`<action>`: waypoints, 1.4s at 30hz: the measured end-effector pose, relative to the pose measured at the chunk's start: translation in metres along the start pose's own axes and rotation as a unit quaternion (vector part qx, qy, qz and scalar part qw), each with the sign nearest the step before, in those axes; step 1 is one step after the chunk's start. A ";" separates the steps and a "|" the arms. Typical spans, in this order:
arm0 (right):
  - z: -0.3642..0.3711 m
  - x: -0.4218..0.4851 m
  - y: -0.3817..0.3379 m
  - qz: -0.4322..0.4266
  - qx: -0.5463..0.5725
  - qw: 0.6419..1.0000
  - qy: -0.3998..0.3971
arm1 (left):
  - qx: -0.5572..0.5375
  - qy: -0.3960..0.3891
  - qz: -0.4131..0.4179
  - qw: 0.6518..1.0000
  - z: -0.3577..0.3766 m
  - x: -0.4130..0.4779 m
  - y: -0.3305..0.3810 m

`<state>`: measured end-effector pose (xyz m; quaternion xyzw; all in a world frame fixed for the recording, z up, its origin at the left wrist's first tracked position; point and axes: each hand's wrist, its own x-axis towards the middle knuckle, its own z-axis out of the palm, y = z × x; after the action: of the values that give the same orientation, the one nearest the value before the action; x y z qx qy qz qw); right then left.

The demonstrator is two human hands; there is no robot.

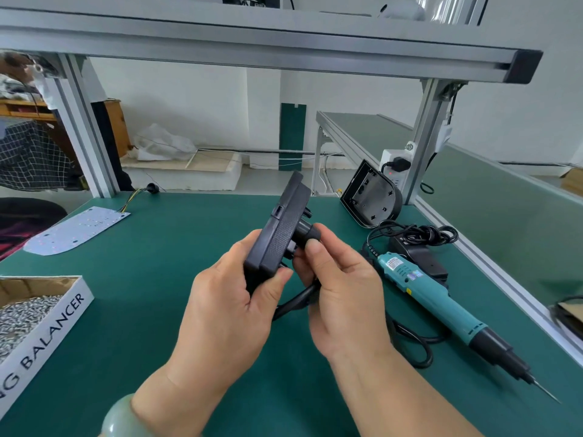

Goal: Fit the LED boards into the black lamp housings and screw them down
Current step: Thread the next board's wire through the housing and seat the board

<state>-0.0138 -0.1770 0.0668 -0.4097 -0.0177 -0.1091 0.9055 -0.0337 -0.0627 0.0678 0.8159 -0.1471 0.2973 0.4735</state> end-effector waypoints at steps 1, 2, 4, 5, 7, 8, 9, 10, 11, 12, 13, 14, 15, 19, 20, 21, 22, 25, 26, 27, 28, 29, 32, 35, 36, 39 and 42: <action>0.000 0.001 0.001 0.023 0.028 0.999 -0.001 | 0.003 -0.001 0.005 1.000 -0.001 0.000 0.000; -0.001 0.001 0.001 0.038 0.052 0.998 -0.009 | 0.006 -0.001 0.009 1.000 -0.002 0.000 0.000; -0.001 0.001 -0.001 0.052 0.074 0.996 -0.026 | 0.007 -0.001 0.014 1.000 -0.004 0.000 -0.001; -0.002 0.002 -0.001 0.051 0.070 0.996 -0.034 | 0.005 0.000 0.016 1.000 -0.005 0.000 -0.001; -0.004 0.002 -0.003 0.010 -0.007 0.999 -0.043 | 0.000 -0.001 0.019 1.000 -0.006 0.001 0.000; -0.006 0.003 -0.005 -0.034 -0.082 0.995 -0.040 | 0.001 -0.002 0.021 1.000 -0.006 0.002 0.000; -0.009 0.005 -0.007 -0.088 -0.165 0.982 -0.036 | 0.005 -0.003 0.023 1.000 -0.007 0.001 -0.001; -0.012 0.007 -0.010 -0.137 -0.240 0.960 -0.038 | 0.008 -0.004 0.025 1.000 -0.007 0.001 -0.001; -0.013 0.008 -0.013 -0.167 -0.289 0.942 -0.042 | 0.010 -0.007 0.029 1.000 -0.007 0.000 -0.002; -0.014 0.008 -0.014 -0.175 -0.305 0.935 -0.043 | 0.013 -0.009 0.031 0.999 -0.005 -0.001 -0.003; -0.014 0.009 -0.014 -0.164 -0.292 0.942 -0.037 | 0.017 -0.007 0.030 0.999 -0.003 -0.002 -0.004; -0.013 0.008 -0.013 -0.131 -0.243 0.961 -0.028 | 0.021 -0.002 0.028 0.999 0.000 -0.003 -0.004; -0.011 0.008 -0.011 -0.084 -0.177 0.980 -0.021 | 0.021 0.006 0.025 0.999 0.002 -0.004 -0.005; -0.008 0.010 -0.005 0.026 -0.061 0.998 -0.024 | 0.003 0.031 0.011 0.999 0.006 -0.005 -0.009; -0.008 0.010 -0.005 0.037 -0.054 0.997 -0.028 | 0.004 0.035 0.014 0.999 0.006 -0.005 -0.010; -0.009 0.011 -0.005 0.046 -0.050 0.997 -0.032 | 0.004 0.040 0.017 0.999 0.005 -0.005 -0.011; -0.009 0.011 -0.006 0.057 -0.046 0.997 -0.035 | 0.004 0.045 0.022 0.999 0.005 -0.005 -0.010; -0.011 0.012 -0.006 0.085 -0.035 0.994 -0.052 | 0.005 0.053 0.037 0.998 0.005 -0.004 -0.009; -0.011 0.012 -0.006 0.091 -0.038 0.993 -0.060 | -0.002 0.052 0.035 0.998 0.004 -0.004 -0.009; -0.012 0.012 -0.007 0.094 -0.042 0.992 -0.067 | -0.010 0.049 0.030 0.998 0.003 -0.003 -0.010; -0.012 0.012 -0.007 0.096 -0.040 0.992 -0.070 | -0.017 0.044 0.024 0.999 0.002 -0.002 -0.010; -0.011 0.013 -0.007 0.095 -0.030 0.993 -0.069 | -0.021 0.037 0.018 0.999 0.002 -0.002 -0.011; -0.011 0.013 -0.010 0.083 -0.003 0.994 -0.065 | -0.020 0.020 0.015 0.999 0.002 -0.001 -0.012; -0.012 0.013 -0.011 0.082 -0.011 0.992 -0.092 | 0.006 0.022 0.035 0.999 0.004 -0.002 -0.012; -0.012 0.012 -0.010 0.079 -0.037 0.992 -0.097 | 0.005 0.033 0.033 0.999 0.004 -0.003 -0.012; -0.014 0.013 -0.006 0.042 -0.167 0.982 -0.077 | -0.012 0.059 0.025 0.998 0.005 -0.004 -0.011; -0.016 0.013 -0.005 0.024 -0.216 0.974 -0.060 | -0.009 0.060 0.021 0.998 0.005 -0.004 -0.009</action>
<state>-0.0032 -0.1939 0.0614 -0.6015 -0.0377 -0.0638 0.7954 -0.0301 -0.0627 0.0575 0.7893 -0.1384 0.3543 0.4820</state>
